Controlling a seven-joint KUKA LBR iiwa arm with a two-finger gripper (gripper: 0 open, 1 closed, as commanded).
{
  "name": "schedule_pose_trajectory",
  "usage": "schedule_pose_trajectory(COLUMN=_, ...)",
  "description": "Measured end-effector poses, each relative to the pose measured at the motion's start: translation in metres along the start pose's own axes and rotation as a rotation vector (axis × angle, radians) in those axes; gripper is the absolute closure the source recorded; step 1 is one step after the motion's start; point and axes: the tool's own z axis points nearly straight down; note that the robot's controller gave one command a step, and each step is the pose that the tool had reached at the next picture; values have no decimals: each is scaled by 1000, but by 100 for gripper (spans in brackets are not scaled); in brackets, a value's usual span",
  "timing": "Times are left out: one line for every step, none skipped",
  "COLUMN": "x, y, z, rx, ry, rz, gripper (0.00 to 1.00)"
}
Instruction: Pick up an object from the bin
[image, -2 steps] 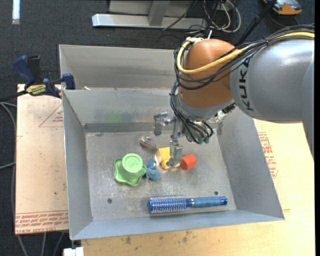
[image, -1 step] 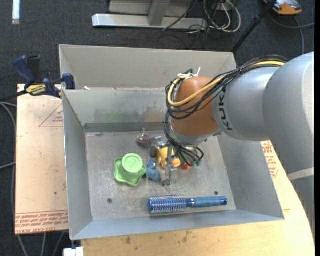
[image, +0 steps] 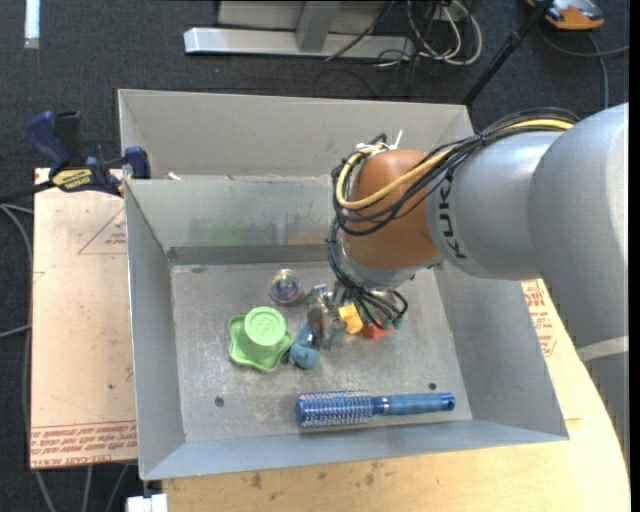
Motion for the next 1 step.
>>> schedule_pose_trajectory(x=29, y=14, z=-114, rx=2, ry=-7, rz=-21, gripper=100)
